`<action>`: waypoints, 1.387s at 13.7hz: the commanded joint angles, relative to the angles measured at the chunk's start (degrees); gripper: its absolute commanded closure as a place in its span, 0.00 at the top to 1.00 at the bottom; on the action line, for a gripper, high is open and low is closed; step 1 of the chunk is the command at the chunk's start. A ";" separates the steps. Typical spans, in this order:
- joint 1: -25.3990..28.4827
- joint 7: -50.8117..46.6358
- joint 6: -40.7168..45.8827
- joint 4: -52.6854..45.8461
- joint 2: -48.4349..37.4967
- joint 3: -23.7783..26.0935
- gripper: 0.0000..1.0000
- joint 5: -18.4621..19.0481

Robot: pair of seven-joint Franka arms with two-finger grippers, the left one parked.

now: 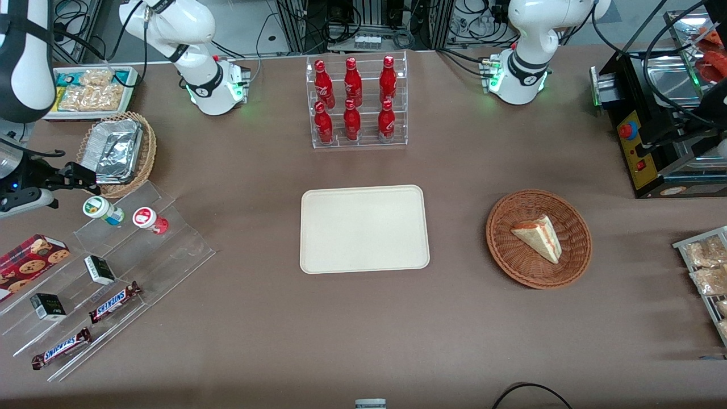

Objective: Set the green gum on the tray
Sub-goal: 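Move the right gripper down to the green-lidded gum jar on the rack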

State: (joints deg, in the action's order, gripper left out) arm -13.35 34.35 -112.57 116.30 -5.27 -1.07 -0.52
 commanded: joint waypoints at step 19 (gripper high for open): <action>-3.97 13.02 -19.18 13.95 1.49 -1.13 0.99 -0.54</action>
State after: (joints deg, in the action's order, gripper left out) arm -16.85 46.52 -130.38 129.93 -4.12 -2.34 -0.53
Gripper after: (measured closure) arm 0.004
